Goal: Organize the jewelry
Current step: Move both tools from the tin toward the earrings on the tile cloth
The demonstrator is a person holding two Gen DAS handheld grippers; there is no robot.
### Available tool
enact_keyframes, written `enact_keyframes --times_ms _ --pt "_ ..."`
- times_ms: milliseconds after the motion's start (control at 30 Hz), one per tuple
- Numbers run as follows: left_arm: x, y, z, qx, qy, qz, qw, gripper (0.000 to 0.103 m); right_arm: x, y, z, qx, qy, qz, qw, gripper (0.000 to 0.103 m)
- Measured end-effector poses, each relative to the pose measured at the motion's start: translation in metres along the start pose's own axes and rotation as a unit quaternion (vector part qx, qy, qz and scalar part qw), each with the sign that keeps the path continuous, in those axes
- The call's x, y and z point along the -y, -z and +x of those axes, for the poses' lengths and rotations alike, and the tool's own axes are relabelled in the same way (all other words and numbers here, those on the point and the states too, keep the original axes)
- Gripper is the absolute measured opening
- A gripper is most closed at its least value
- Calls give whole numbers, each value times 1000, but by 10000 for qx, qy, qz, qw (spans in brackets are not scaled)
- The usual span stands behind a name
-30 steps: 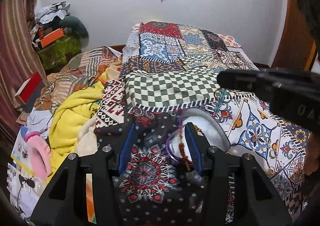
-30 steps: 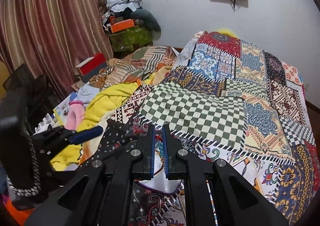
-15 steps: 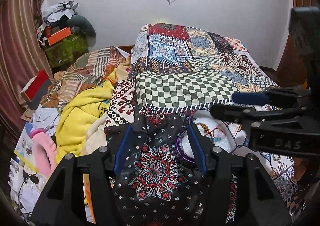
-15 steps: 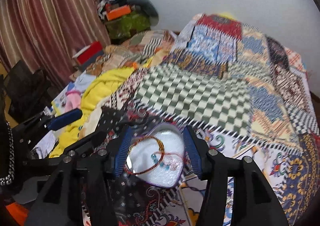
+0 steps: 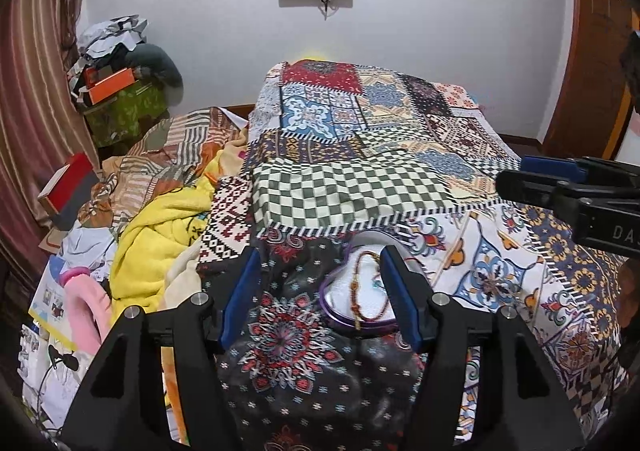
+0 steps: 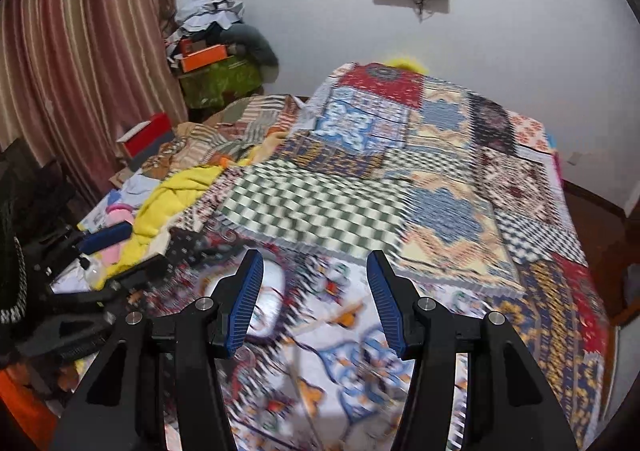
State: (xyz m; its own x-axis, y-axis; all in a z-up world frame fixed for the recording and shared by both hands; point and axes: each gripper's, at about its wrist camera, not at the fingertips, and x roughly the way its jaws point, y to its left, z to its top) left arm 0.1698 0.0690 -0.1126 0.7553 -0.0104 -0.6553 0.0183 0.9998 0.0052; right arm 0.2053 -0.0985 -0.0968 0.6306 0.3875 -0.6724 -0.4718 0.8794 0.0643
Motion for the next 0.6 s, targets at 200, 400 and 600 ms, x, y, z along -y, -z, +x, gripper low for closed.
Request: enact_keyframes --times_ms 200,400,600 --pt "19 8 1 -186 187 62 9996 62 22 25 -13 -166 282 28 9995 50" --pt "37 25 9 -501 349 161 9980 62 36 54 -22 -420 422 43 9982 50" --pt "48 49 12 -816 448 253 9953 62 37 89 -24 -766 460 15 9960 50"
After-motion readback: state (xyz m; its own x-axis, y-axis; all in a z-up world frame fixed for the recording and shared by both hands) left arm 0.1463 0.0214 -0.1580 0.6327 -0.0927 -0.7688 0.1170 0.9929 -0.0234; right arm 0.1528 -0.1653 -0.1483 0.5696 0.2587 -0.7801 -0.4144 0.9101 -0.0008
